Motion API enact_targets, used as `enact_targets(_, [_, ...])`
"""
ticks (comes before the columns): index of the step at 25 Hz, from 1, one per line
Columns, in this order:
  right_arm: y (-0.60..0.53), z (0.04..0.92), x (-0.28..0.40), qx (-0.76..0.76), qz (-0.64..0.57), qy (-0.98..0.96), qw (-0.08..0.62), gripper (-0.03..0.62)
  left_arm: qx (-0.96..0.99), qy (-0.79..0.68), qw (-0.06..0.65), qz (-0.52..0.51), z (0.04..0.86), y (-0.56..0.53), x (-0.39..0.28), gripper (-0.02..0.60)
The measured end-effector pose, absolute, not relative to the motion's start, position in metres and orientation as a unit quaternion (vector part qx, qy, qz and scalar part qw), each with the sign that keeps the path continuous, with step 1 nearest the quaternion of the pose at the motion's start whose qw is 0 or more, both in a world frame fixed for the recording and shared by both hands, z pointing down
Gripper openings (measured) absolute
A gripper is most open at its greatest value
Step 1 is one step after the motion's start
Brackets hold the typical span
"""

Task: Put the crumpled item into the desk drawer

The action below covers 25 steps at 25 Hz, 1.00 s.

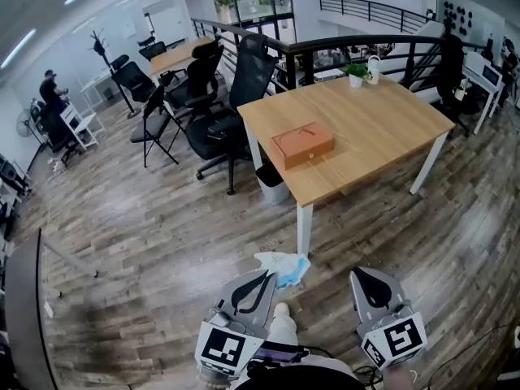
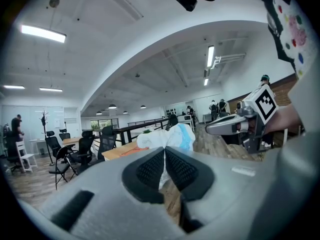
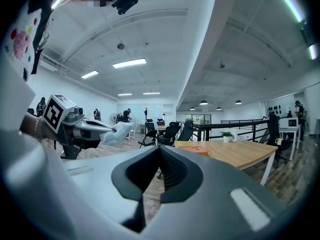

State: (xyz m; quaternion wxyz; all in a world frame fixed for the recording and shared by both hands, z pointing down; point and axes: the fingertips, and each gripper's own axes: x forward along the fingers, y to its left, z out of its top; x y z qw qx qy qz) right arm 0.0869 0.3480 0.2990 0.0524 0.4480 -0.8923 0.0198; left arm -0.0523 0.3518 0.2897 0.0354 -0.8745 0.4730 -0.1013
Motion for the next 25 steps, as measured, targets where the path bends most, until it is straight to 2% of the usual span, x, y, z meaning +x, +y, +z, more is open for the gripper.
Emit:
enact_targets(12, [0.283,0.317,0.106,0.489,0.033,-0.870,0.059,0.006,-0.894,0.437,0.040,-0.096,0.301,0.268,-0.034,0.006])
enact_targets(25, [0.150,0.297,0.083,0.507,0.033,-0.859,0.062,0.006,-0.907,0.411,0.038,-0.085,0.288,0.125,-0.052,0.006])
